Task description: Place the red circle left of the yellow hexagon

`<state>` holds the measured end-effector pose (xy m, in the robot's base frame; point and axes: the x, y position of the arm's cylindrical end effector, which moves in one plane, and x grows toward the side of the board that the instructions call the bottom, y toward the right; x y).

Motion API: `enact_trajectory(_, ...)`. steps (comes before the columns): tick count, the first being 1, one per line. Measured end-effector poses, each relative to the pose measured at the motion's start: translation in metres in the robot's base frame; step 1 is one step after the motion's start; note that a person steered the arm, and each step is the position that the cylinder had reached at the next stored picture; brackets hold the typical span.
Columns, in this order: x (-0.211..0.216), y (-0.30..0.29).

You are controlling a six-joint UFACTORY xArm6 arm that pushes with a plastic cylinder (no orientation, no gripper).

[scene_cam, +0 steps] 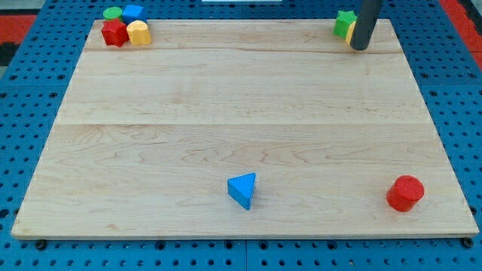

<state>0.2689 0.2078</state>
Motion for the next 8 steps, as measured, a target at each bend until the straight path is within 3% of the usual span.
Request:
enact_trajectory(1,0.054,-0.005)
enact_trajectory(2,0.111,0.025)
enact_trajectory(5,0.334,0.075)
enact_trajectory(6,0.349,0.063)
enact_trajectory(8,0.334,0.016)
